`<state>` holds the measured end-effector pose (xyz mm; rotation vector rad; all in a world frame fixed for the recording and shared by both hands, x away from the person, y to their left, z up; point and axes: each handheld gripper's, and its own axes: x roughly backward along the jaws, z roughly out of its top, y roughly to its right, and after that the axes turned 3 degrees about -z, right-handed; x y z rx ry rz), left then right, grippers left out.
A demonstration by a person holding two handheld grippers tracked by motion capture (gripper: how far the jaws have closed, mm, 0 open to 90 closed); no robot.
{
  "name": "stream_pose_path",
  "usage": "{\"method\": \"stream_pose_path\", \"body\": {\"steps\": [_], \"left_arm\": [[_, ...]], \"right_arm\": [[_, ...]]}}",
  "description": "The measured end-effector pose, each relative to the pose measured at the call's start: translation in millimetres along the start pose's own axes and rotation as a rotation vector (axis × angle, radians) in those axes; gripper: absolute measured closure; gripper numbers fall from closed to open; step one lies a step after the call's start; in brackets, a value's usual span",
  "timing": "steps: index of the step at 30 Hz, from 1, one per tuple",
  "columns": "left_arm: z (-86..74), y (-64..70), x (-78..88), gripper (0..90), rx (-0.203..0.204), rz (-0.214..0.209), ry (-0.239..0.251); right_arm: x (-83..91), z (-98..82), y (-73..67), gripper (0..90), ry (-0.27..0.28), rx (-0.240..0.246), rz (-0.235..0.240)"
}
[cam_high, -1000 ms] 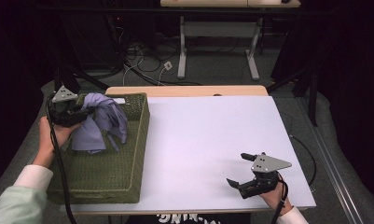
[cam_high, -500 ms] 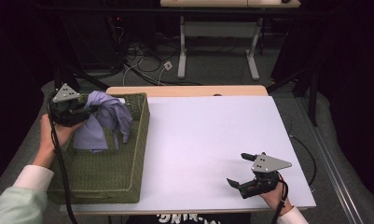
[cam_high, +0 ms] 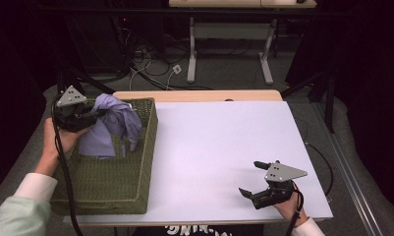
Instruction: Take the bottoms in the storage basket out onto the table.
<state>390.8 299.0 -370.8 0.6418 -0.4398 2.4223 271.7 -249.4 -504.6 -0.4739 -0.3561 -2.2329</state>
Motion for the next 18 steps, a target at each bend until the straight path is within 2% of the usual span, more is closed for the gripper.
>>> {"method": "stream_pose_path", "body": {"steps": [18], "left_arm": [[15.8,11.6,1.4,76.8,-0.048,-0.017,0.018]], "right_arm": [[0.6,-0.4,0.6,1.5,0.0,-0.001,-0.002]]}}
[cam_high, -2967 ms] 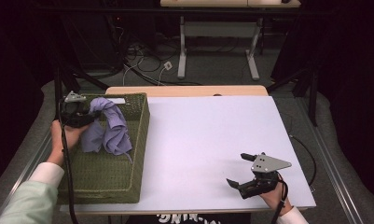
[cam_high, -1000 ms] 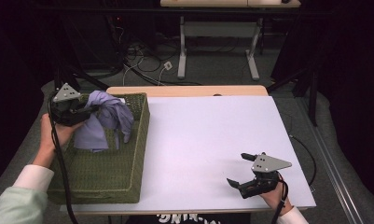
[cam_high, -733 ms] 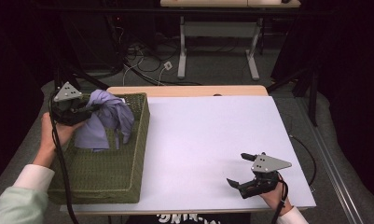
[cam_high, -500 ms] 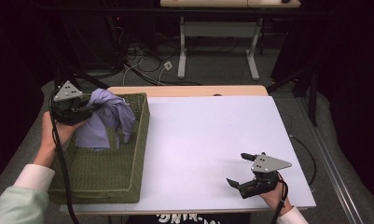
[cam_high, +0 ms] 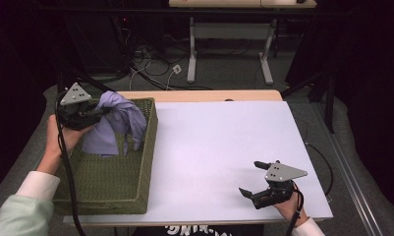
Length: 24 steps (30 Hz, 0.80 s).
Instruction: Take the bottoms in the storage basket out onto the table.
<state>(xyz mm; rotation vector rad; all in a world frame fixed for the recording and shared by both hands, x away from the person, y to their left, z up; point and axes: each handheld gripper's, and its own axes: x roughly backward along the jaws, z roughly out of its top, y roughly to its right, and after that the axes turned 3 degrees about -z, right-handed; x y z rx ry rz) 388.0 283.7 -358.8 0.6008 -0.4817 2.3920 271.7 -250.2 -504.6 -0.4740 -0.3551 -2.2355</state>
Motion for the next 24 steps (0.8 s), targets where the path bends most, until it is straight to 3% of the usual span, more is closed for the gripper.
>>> {"method": "stream_pose_path", "body": {"steps": [5,24], "left_arm": [[4.3,2.0,0.2,76.8,-0.02,-0.019,-0.013],[18.8,8.0,4.3,76.9,-0.043,-0.054,0.033]], "right_arm": [[-0.1,0.1,0.0,1.5,0.0,0.001,0.0],[-1.8,-0.3,-0.3,1.6,-0.006,-0.001,0.006]]}}
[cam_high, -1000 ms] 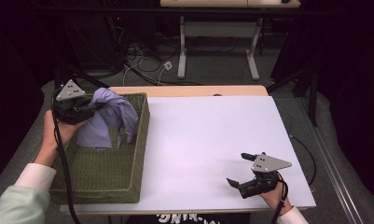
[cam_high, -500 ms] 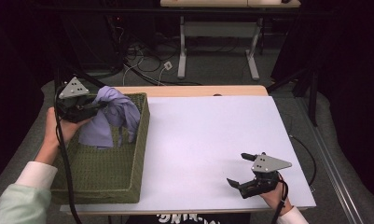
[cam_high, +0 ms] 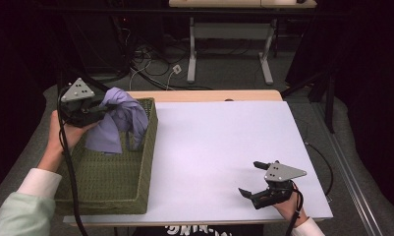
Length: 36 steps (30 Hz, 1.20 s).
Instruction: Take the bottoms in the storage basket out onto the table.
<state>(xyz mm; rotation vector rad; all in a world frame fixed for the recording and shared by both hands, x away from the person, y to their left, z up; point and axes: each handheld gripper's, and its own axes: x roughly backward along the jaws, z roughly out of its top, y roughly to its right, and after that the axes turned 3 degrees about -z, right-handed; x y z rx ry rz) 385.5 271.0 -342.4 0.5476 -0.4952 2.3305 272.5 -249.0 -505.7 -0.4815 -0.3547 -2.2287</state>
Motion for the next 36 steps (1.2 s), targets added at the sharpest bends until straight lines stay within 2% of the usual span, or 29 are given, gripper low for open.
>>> {"method": "stream_pose_path", "body": {"steps": [14,20,36], "left_arm": [[14.0,6.8,-1.6,76.9,-0.001,-0.031,0.027],[19.4,11.3,-4.7,77.0,-0.023,-0.042,0.029],[30.0,24.1,-11.6,77.0,-0.046,-0.077,0.066]], "right_arm": [[0.6,-0.2,0.5,1.5,0.004,-0.001,0.0],[0.8,-0.4,0.8,1.4,0.007,-0.004,0.0],[1.2,-0.4,1.0,0.5,0.006,-0.008,-0.001]]}}
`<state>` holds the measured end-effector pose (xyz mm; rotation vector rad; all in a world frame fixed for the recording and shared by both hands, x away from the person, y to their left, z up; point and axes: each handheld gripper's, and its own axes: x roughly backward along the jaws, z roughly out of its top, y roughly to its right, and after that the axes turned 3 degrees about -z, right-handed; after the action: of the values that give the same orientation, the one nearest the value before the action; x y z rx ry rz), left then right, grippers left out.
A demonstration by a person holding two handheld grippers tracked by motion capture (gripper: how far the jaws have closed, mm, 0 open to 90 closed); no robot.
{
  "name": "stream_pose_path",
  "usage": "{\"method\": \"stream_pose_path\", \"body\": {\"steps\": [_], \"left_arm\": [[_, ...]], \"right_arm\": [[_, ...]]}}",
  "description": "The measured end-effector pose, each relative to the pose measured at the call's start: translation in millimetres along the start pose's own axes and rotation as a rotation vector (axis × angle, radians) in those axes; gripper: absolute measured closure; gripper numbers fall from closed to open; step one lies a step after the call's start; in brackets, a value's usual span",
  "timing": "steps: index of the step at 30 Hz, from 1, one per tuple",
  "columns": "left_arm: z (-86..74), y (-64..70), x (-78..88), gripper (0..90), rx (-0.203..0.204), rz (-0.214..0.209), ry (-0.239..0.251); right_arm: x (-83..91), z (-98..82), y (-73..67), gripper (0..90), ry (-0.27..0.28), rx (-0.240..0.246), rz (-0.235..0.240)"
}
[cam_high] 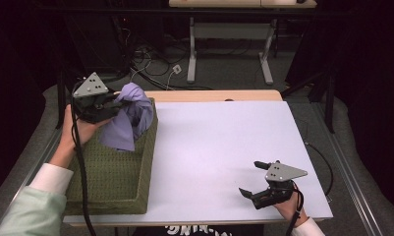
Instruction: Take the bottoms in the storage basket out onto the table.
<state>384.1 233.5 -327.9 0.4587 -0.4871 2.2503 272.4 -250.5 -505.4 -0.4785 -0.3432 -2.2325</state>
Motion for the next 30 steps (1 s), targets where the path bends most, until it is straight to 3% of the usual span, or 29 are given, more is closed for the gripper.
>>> {"method": "stream_pose_path", "body": {"steps": [10,30], "left_arm": [[5.9,3.2,-6.4,77.0,0.01,-0.031,0.029],[19.0,19.3,-30.4,76.8,-0.029,-0.092,0.01]], "right_arm": [[0.1,-0.1,0.5,0.5,0.0,0.0,-0.002],[0.0,-0.3,1.0,0.5,0.001,-0.001,-0.003]]}}
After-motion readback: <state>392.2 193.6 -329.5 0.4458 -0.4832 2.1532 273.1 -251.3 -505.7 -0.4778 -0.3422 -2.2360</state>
